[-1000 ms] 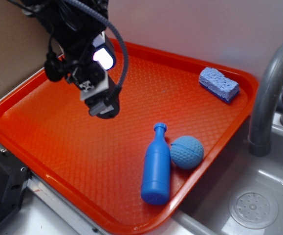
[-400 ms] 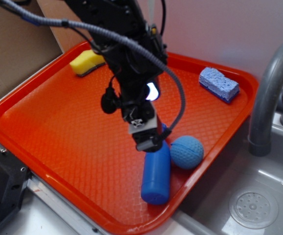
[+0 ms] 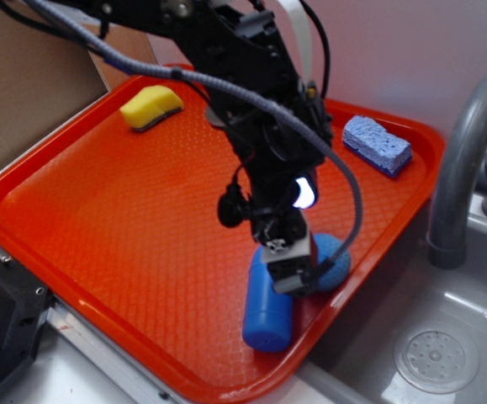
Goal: Grab the blue ball.
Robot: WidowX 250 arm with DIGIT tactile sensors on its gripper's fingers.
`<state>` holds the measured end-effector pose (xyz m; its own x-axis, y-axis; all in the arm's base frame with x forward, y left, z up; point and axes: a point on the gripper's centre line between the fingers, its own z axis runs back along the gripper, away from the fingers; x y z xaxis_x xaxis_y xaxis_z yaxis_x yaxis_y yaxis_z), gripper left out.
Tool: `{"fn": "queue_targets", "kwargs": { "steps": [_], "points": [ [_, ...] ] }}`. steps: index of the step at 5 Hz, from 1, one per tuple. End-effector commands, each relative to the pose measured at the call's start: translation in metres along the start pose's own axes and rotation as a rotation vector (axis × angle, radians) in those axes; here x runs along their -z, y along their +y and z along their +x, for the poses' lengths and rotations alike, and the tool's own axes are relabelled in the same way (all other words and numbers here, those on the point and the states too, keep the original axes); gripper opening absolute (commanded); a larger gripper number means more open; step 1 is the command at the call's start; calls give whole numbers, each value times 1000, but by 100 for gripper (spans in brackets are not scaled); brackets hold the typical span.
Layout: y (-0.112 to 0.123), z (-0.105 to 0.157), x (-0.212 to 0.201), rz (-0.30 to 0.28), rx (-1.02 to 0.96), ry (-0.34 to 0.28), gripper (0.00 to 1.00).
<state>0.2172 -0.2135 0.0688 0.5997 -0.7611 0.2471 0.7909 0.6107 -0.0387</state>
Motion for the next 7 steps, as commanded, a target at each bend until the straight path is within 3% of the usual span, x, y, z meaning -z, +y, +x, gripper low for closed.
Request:
{"fn": "queue_targets", "kwargs": {
  "steps": [1, 2, 4, 5, 6, 7],
  "points": [
    [-22, 15, 27, -28, 64, 6, 100],
    [-25, 13, 24, -43, 36, -15, 0],
    [-18, 6, 0, 9, -18, -40, 0],
    [9, -11, -39, 55, -123, -51, 0],
    [48, -27, -70, 268, -328, -46, 0],
    [88, -54, -89, 327, -562, 74, 0]
  ]
}}
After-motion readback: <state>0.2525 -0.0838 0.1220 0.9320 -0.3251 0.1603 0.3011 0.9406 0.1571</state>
